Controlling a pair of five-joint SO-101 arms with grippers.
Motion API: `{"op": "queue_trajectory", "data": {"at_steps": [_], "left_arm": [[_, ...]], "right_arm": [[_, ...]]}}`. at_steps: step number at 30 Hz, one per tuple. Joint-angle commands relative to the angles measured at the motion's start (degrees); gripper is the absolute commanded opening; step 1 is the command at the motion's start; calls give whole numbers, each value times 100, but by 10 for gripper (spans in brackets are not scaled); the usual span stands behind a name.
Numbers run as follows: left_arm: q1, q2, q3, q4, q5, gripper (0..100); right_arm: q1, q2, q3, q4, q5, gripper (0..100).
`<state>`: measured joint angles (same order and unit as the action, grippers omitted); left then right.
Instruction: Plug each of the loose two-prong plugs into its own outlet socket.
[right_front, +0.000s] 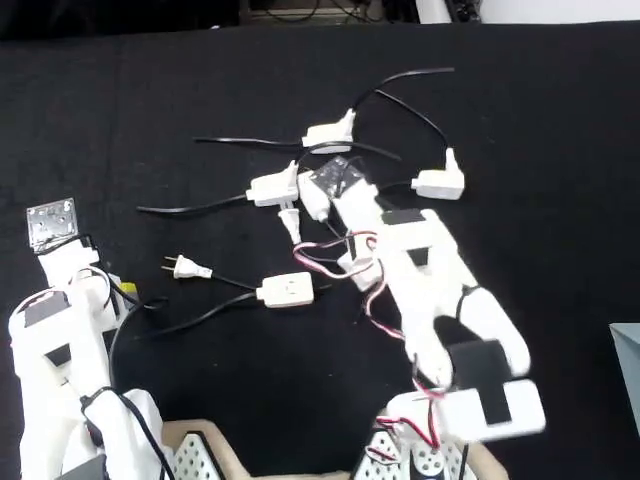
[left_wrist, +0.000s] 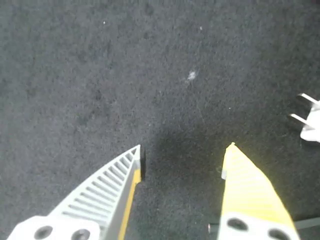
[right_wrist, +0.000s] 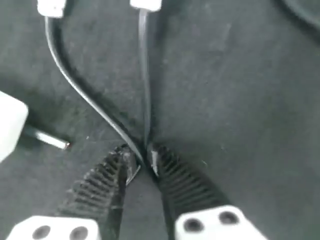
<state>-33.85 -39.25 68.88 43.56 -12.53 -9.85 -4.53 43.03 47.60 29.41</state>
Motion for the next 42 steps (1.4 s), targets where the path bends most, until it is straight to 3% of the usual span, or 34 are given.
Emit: {"op": "queue_trajectory", "data": {"at_steps": [1, 15, 27, 30, 34, 40, 42], "left_arm": [[75, -44, -40, -97, 9, 264], [215, -44, -31, -79, 0, 264], [215, -44, -31, -70, 0, 264], [215, -44, -31, -70, 0, 264], [215, -44, -31, -70, 0, 264], [215, -44, -31, -70, 0, 264], [215, -44, -31, -70, 0, 264]], "right_arm": [[97, -884, 4, 431, 26, 12], [396, -3925, -4, 2198, -9, 12], [1662, -5288, -435, 2980, 35, 11], [1380, -5297, -629, 3244, 35, 11], [404, -5244, -426, 3182, -9, 12], [-888, -4576, 470, 1591, -26, 23], [-1222, -4330, 655, 1231, -158, 79]]}}
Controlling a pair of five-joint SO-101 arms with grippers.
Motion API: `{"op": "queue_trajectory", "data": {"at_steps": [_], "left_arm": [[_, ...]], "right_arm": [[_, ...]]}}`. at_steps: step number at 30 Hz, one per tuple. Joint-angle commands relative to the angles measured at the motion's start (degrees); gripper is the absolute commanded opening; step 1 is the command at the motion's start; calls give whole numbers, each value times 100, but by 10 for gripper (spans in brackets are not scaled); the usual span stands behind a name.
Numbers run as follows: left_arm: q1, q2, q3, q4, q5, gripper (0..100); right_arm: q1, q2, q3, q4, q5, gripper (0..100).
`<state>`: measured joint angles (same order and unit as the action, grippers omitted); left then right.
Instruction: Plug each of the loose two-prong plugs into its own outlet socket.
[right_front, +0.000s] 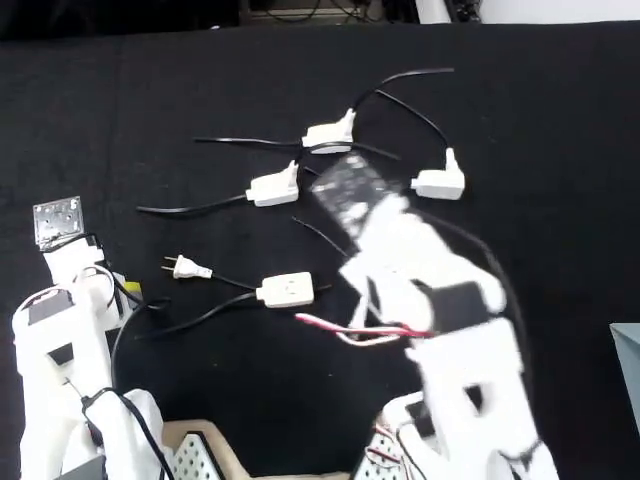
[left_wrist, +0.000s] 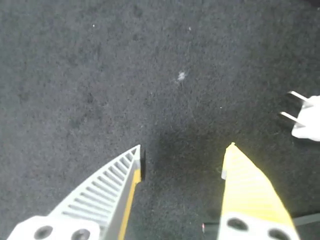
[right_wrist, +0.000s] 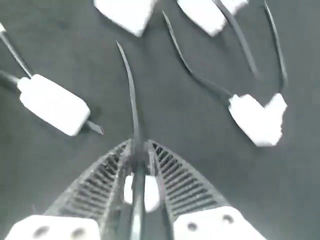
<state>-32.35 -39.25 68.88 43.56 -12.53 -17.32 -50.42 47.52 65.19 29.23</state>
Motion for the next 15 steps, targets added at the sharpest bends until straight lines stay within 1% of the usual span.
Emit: {"op": "queue_trajectory", "data": {"at_steps": [1, 3, 5, 10, 13, 15], "left_arm": [[66, -44, -31, -70, 0, 264], [66, -44, 4, -79, 0, 264], [66, -70, 40, -105, 0, 264], [66, -70, 40, -105, 0, 264], [66, -70, 40, -105, 0, 264], [66, -70, 40, -105, 0, 264]], "right_arm": [[-598, 347, 198, -554, -290, 121], [-721, 391, -48, -316, -642, 206], [-721, 400, -532, 211, -862, 256], [-721, 444, -1719, 1705, -1134, 265], [-598, 453, -1736, 2277, -1248, 265], [-431, 453, -1437, 2303, -1213, 265]]}}
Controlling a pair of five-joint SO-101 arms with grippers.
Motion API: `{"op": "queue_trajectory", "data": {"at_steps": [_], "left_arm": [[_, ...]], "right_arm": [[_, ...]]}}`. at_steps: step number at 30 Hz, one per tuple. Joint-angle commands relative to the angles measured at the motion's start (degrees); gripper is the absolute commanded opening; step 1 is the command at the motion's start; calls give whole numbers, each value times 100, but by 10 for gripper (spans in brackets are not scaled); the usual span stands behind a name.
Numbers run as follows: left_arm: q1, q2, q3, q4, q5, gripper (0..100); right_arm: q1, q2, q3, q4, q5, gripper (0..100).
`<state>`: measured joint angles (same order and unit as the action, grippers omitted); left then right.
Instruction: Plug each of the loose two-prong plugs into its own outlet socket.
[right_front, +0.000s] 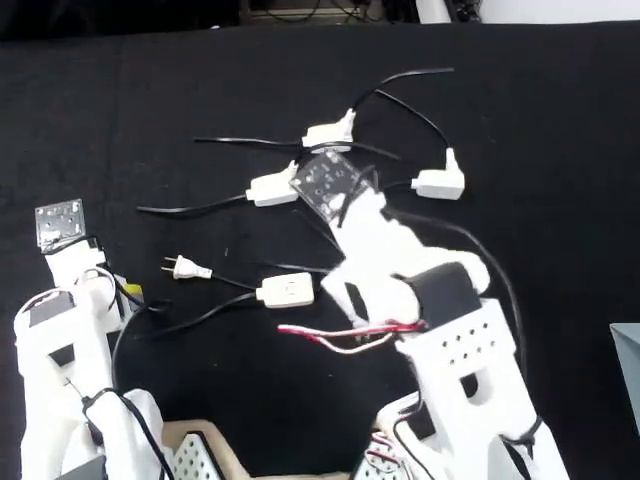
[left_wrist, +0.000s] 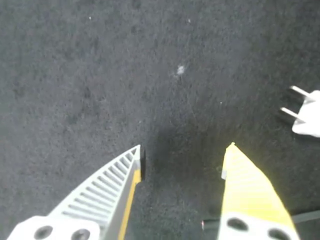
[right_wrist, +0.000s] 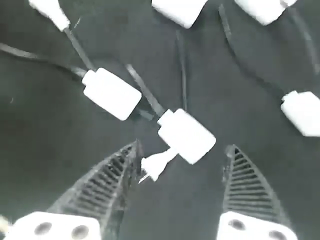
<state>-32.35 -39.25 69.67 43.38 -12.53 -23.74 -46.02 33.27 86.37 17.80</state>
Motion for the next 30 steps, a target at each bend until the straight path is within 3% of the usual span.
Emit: {"op": "queue_trajectory", "data": {"at_steps": [1, 7, 13, 21, 30], "left_arm": [[66, -79, -40, -88, 0, 264], [66, -88, -31, -88, 0, 264], [66, -79, -31, -88, 0, 264], [66, -70, -31, -88, 0, 264], [66, -70, -31, -88, 0, 264]], "right_arm": [[334, 13, 171, 167, -53, 265], [642, 13, 1569, -738, 360, 269], [642, 136, 2484, -1670, -325, 266], [668, 2141, 1516, -1688, -1960, 266], [659, 3873, 681, -1732, -2901, 266]]}}
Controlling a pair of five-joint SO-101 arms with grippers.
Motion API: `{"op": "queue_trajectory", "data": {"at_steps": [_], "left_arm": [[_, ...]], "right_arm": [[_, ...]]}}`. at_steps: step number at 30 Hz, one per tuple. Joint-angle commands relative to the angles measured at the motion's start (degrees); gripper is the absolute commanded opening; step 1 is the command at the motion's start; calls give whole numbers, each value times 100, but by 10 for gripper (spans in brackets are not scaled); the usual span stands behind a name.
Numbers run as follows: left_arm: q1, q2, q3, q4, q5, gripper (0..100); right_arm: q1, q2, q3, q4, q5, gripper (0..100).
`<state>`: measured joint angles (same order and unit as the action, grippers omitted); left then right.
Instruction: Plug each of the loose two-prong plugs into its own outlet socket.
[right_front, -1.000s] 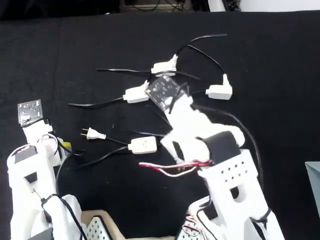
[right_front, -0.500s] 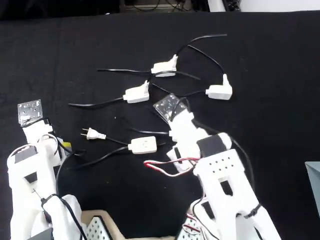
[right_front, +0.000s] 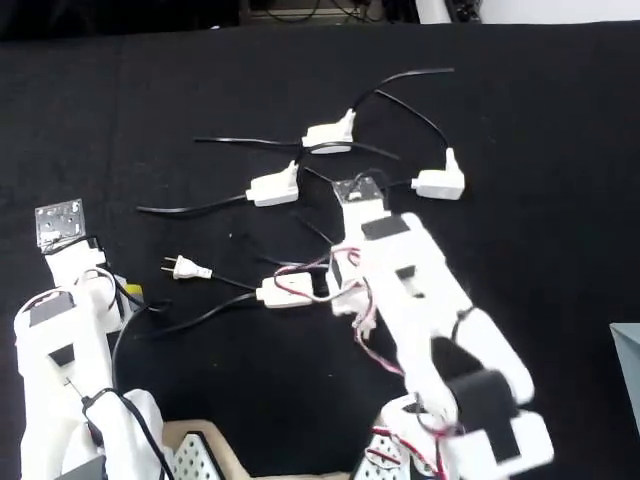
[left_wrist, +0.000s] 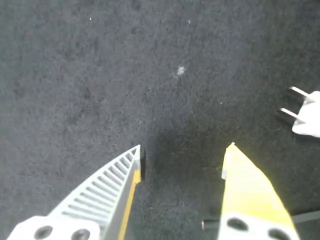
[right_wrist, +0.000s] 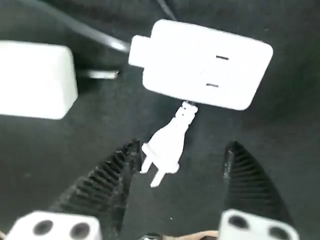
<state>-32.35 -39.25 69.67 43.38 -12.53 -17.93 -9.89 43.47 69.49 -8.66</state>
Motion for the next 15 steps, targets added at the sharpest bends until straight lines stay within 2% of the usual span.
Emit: {"op": "queue_trajectory", "data": {"at_steps": [1, 9, 15], "left_arm": [[66, -70, -31, -88, 0, 264], [66, -79, -31, -88, 0, 264], [66, -79, -31, -88, 0, 264]], "right_arm": [[62, 347, -356, -44, -308, 266], [62, 919, -330, -431, -492, 251], [62, 1305, -365, -1055, -492, 70]]}}
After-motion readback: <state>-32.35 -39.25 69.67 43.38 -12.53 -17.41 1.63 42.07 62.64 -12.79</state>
